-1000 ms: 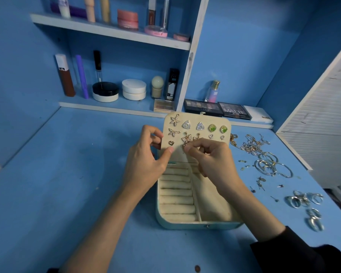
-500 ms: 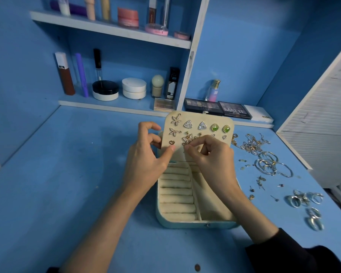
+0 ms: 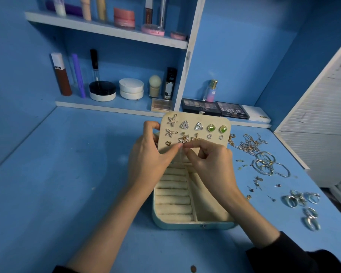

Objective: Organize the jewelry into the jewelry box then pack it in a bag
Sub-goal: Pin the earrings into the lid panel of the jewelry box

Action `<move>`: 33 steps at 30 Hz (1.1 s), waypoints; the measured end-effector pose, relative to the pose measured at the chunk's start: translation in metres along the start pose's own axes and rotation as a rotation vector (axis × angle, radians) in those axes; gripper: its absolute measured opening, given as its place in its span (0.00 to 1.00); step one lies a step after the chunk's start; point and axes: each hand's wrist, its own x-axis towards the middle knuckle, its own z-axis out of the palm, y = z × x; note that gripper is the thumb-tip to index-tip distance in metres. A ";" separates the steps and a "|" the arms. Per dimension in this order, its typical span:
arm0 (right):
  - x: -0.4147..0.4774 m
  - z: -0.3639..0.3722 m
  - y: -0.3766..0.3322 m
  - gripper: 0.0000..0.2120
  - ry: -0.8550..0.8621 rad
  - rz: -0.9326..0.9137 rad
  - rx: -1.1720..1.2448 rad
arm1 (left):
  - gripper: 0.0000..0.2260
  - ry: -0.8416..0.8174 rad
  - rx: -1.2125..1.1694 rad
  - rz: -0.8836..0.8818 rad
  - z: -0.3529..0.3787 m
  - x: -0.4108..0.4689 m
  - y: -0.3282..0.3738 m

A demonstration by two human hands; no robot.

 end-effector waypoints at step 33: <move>0.032 -0.111 0.072 0.11 -0.092 0.024 -0.349 | 0.19 0.003 0.009 0.059 -0.009 -0.002 0.008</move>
